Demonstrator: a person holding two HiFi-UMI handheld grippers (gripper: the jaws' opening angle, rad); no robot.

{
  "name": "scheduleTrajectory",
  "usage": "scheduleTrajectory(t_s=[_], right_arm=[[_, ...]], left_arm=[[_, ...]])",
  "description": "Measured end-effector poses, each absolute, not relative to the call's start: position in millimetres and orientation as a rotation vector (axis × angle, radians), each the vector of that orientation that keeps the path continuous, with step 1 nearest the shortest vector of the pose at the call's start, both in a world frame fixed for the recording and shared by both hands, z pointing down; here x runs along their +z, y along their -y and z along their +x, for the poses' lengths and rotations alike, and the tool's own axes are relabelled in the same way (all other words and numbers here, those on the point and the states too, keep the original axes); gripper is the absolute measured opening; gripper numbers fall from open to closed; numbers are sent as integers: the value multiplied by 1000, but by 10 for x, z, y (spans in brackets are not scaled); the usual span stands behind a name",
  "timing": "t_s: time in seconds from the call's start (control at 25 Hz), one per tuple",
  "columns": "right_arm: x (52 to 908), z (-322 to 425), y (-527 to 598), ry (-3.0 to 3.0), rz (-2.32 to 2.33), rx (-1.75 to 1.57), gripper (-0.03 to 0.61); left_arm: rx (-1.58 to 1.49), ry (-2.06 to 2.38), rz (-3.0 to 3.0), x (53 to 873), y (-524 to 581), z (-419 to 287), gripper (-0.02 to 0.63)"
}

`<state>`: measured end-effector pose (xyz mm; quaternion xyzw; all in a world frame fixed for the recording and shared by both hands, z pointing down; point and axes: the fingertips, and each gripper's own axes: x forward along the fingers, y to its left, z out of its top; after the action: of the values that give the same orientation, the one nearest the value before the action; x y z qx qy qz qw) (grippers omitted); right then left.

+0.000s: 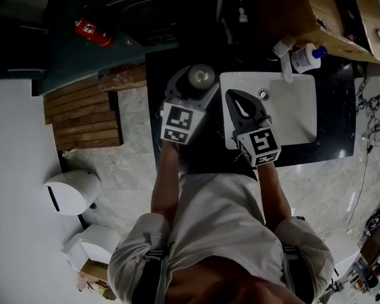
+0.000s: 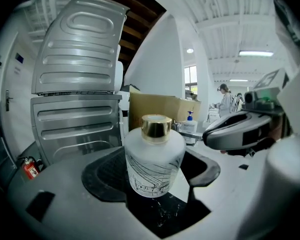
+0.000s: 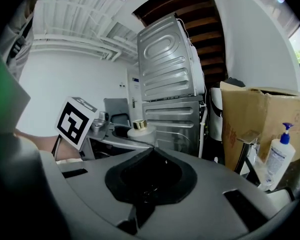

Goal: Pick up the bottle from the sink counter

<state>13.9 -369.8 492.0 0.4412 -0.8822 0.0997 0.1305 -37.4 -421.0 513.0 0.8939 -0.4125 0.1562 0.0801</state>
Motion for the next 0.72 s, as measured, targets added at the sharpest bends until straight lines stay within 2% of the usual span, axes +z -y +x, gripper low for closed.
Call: scheduleTrajectory(t_s=[0.72], right_arm=[[4273, 296, 3537, 2645, 1295, 172, -3]], left_arm=[[427, 1284, 2720, 4479, 3722, -509, 321]])
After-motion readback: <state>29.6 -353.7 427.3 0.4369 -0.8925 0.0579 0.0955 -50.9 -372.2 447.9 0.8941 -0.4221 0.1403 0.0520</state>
